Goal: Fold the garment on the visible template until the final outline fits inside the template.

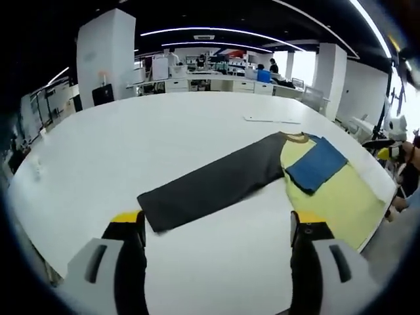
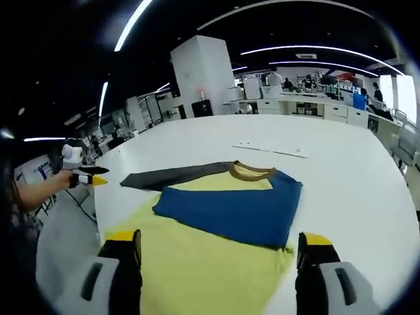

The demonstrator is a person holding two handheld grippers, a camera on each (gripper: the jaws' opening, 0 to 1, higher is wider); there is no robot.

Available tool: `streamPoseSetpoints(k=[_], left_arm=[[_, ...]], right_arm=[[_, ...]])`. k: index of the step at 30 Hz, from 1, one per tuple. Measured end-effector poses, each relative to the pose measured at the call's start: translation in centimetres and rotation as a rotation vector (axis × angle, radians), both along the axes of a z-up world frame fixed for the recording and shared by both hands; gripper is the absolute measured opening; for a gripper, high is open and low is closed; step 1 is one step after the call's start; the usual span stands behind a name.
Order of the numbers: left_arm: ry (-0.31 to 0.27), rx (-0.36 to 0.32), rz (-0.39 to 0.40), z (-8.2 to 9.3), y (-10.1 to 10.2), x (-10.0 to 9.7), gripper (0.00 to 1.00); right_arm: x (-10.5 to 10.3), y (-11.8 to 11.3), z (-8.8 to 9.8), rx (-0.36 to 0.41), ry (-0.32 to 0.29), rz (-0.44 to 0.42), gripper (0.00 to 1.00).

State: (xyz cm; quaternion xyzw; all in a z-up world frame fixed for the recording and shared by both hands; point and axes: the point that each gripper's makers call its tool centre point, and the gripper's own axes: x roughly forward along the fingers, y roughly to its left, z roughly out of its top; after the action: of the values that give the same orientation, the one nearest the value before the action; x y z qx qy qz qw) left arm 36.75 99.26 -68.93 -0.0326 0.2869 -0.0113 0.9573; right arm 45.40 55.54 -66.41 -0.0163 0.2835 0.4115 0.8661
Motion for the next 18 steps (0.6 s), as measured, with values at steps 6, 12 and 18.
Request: streamPoseSetpoints(k=[6,12,18], left_arm=[[0.011,-0.015,0.056,-1.1,1.7,0.8,0.81],[0.009,-0.036,0.118,-2.4,3.5,1.7,0.73],[0.036,-0.048,0.167,-4.0,5.0,2.3,0.67]], right_arm=[[-1.4,-0.4,1.0,0.023,-0.007,0.016,1.00],[-2.8,-0.8,2.0,0.059,-0.010,0.018,0.99],[-4.0,-1.3,2.6,0.043,-0.021,0.022,0.99]])
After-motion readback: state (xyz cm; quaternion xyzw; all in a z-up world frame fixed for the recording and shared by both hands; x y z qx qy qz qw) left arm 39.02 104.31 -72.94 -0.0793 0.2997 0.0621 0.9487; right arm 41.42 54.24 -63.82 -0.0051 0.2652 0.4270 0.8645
